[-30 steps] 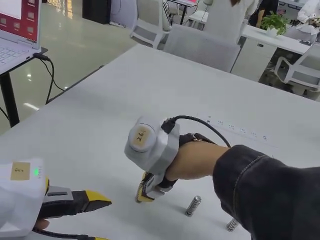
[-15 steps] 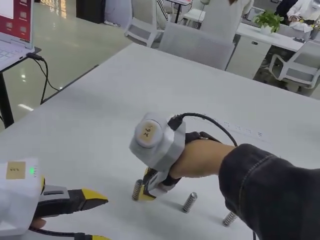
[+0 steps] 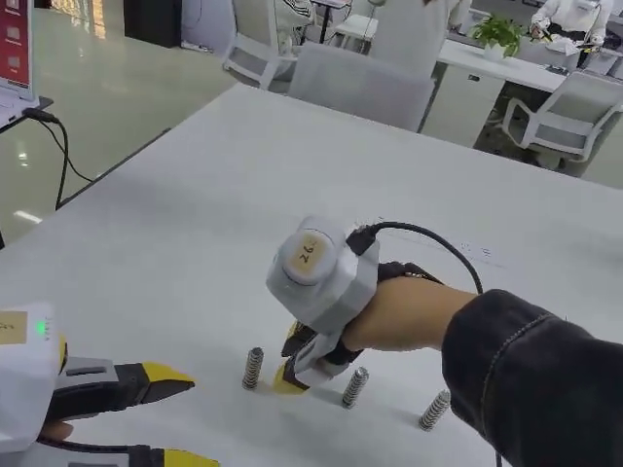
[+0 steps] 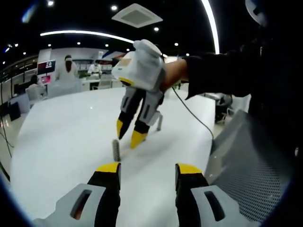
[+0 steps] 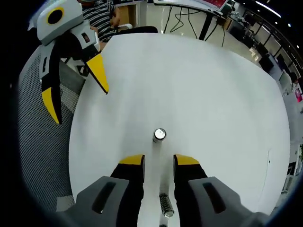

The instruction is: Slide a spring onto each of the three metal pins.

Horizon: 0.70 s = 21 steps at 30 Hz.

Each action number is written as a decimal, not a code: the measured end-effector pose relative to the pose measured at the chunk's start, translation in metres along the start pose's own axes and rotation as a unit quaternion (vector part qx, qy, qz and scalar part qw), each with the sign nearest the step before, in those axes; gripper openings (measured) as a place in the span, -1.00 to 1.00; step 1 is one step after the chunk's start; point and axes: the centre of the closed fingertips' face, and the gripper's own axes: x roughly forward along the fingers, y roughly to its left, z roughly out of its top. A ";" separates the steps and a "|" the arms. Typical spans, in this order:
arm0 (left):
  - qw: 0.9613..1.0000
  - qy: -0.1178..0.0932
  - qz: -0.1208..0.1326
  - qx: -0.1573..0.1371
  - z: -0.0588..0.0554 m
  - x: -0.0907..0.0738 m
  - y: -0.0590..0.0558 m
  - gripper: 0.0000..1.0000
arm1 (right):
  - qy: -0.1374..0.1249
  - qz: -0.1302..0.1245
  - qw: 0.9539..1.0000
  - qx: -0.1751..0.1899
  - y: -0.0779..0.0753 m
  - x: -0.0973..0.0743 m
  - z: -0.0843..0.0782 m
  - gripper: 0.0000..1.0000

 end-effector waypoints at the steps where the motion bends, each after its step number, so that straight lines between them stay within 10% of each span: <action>1: 1.000 0.001 0.001 0.001 0.001 0.000 0.001 -0.20 | -0.002 -0.001 1.000 0.003 0.000 -0.002 -0.002 -0.55; 21: 1.000 -0.003 -0.022 0.020 0.020 0.014 0.002 -0.21 | -0.044 -0.034 0.996 0.065 -0.002 -0.022 -0.026 -0.46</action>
